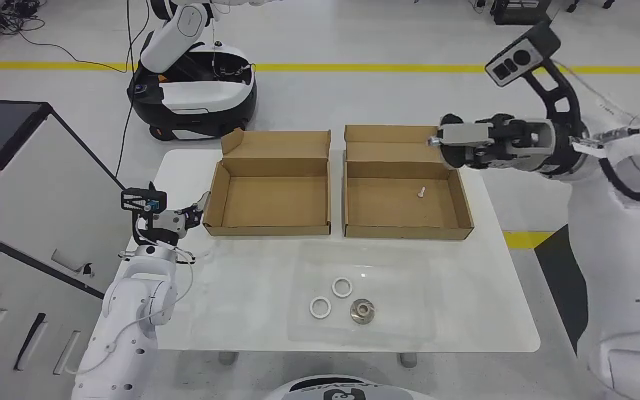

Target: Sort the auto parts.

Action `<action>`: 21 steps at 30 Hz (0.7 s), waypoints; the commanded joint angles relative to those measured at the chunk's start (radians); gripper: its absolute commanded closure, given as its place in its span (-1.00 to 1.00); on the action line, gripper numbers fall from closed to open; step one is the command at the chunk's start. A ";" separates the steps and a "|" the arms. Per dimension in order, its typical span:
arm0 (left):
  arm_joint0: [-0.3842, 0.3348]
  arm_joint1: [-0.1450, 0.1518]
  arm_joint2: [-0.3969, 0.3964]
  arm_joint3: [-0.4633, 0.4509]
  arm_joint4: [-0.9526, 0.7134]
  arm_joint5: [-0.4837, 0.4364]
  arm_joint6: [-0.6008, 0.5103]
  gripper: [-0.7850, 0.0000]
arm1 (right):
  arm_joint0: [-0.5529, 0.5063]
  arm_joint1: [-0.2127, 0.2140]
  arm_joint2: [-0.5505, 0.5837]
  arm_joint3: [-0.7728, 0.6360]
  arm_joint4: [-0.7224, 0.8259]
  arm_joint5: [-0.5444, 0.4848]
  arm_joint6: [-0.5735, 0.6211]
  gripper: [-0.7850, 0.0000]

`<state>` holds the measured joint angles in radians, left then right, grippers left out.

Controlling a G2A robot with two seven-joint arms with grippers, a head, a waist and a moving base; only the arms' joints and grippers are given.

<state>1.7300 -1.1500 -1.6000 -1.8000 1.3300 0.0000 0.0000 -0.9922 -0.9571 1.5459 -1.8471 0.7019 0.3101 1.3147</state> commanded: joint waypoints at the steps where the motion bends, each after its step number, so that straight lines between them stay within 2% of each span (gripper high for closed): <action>1: 0.000 0.000 0.000 0.000 0.000 0.000 0.000 -1.00 | 0.018 0.017 0.025 -0.009 -0.147 0.080 0.024 1.00; 3: 0.000 0.000 0.000 0.000 0.000 0.000 0.000 -1.00 | 0.048 0.034 0.027 -0.002 -0.276 0.131 0.065 1.00; 6: 0.000 0.000 0.000 0.000 0.000 0.000 0.000 -1.00 | 0.106 0.065 -0.037 0.036 -0.433 0.109 0.086 1.00; 8: 0.000 0.000 0.000 0.000 0.000 0.000 0.000 -1.00 | 0.173 0.090 -0.106 0.070 -0.558 0.085 0.110 1.00; 10: 0.000 0.000 0.000 0.000 0.000 0.000 0.000 -1.00 | 0.257 0.107 -0.180 0.127 -0.591 0.053 0.143 1.00; 12: 0.000 0.000 0.000 0.000 0.000 0.000 0.000 -1.00 | 0.352 0.121 -0.269 0.192 -0.694 0.025 0.171 1.00; 14: 0.000 0.000 0.000 0.000 0.000 0.000 0.000 -1.00 | 0.445 0.122 -0.360 0.269 -0.701 -0.002 0.198 1.00; 16: 0.000 0.000 0.000 0.000 0.000 0.000 0.000 -1.00 | 0.541 0.118 -0.464 0.334 -0.774 -0.026 0.221 1.00; 21: 0.000 0.000 0.000 0.000 0.000 0.000 0.000 -1.00 | 0.732 0.083 -0.726 0.471 -0.835 -0.026 0.221 1.00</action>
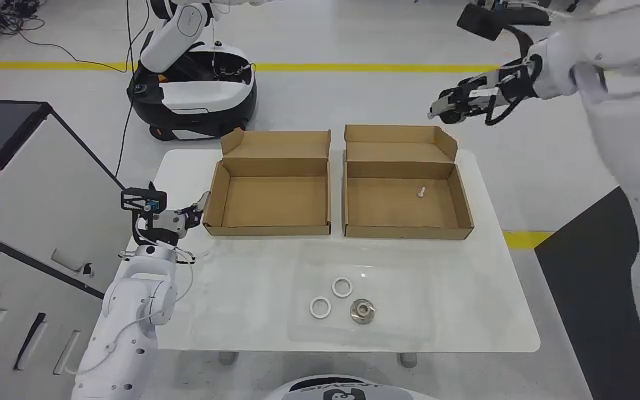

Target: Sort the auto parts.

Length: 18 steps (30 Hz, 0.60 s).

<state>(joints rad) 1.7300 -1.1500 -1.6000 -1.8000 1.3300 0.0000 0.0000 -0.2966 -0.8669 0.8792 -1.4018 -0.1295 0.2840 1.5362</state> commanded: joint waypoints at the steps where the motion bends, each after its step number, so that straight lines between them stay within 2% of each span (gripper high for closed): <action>1: 0.000 0.000 0.000 0.000 0.000 0.000 0.000 -1.00 | 0.068 -0.016 -0.110 0.049 -0.022 0.000 0.000 1.00; 5: 0.000 0.000 0.000 0.000 0.000 0.000 0.000 -1.00 | 0.158 -0.055 -0.298 0.143 -0.048 -0.014 0.000 1.00; 9: 0.000 0.000 0.000 0.000 0.000 0.000 0.000 -1.00 | 0.202 -0.099 -0.442 0.218 -0.029 -0.021 0.000 1.00; 14: 0.000 0.000 0.000 0.000 0.000 0.000 0.000 -1.00 | 0.209 -0.152 -0.556 0.300 -0.020 -0.010 0.000 1.00; 18: 0.000 0.000 0.000 0.000 0.000 0.000 0.000 -1.00 | 0.181 -0.192 -0.602 0.364 -0.027 0.003 -0.011 1.00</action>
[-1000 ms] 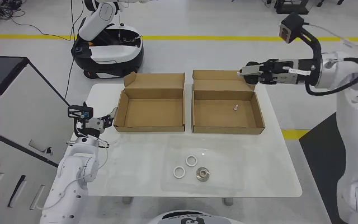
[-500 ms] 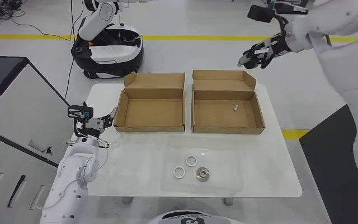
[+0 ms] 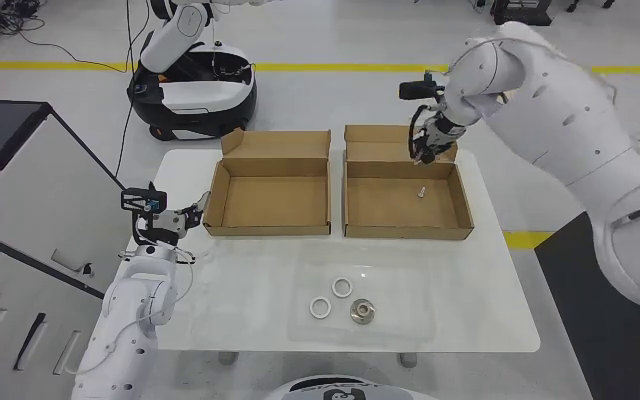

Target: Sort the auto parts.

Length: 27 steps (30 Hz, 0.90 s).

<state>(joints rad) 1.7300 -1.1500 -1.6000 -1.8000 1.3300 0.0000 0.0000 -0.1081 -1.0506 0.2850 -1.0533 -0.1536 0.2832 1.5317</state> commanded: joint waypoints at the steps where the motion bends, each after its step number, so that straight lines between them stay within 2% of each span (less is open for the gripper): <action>1: 0.000 0.000 0.000 0.000 0.000 0.000 0.000 -1.00 | -0.018 -0.018 -0.015 0.032 -0.003 0.009 -0.018 1.00; 13: 0.000 0.000 0.000 0.000 0.000 0.000 0.000 -1.00 | -0.114 -0.116 -0.103 0.205 -0.122 0.016 -0.123 1.00; 27: 0.000 0.000 0.000 0.000 0.000 0.000 0.000 -1.00 | -0.182 -0.200 -0.113 0.320 -0.167 0.006 -0.186 1.00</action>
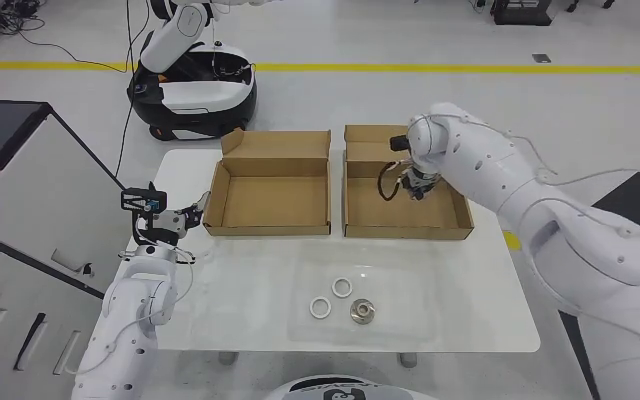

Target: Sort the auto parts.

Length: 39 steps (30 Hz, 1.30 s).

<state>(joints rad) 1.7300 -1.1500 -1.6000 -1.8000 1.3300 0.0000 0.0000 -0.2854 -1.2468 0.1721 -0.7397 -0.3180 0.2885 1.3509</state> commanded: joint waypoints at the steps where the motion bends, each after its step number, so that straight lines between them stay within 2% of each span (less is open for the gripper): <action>1: 0.000 0.000 0.000 0.000 0.000 0.000 0.000 -1.00 | -0.009 -0.008 0.000 0.016 -0.008 0.003 -0.015 1.00; 13: 0.000 0.000 0.000 0.000 0.000 0.000 0.000 -1.00 | -0.056 -0.055 0.017 0.104 -0.050 0.010 -0.116 1.00; 25: 0.000 0.000 0.000 0.000 0.000 0.000 0.000 -1.00 | -0.089 -0.085 0.041 0.141 -0.071 0.007 -0.134 1.00; 26: 0.000 0.000 0.000 0.000 0.000 0.000 0.000 -1.00 | -0.091 -0.087 0.043 0.144 -0.073 0.006 -0.135 0.95; 27: 0.000 0.000 0.000 0.000 0.000 0.000 0.000 -1.00 | -0.091 -0.089 0.046 0.147 -0.076 0.005 -0.135 0.76; 28: 0.000 0.000 0.000 0.000 0.000 0.000 0.000 -1.00 | -0.092 -0.090 0.049 0.150 -0.076 0.003 -0.133 0.69; 31: 0.000 0.000 0.000 0.000 0.000 0.000 0.000 -1.00 | -0.093 -0.095 0.059 0.157 -0.078 0.004 -0.136 0.60; 32: 0.000 0.000 0.000 0.000 0.000 0.000 0.000 -1.00 | -0.093 -0.096 0.063 0.158 -0.076 0.003 -0.136 0.41; 35: 0.000 0.000 0.000 0.000 0.000 0.000 0.000 -1.00 | -0.090 -0.100 0.073 0.160 -0.082 0.004 -0.136 0.16; 39: 0.000 0.000 0.000 0.000 0.000 0.000 0.000 -1.00 | -0.084 -0.101 0.089 0.152 -0.091 0.009 -0.153 0.03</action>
<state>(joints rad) 1.7300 -1.1500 -1.6000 -1.8000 1.3300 0.0000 0.0000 -0.3717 -1.3479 0.2566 -0.5847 -0.4064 0.2955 1.2042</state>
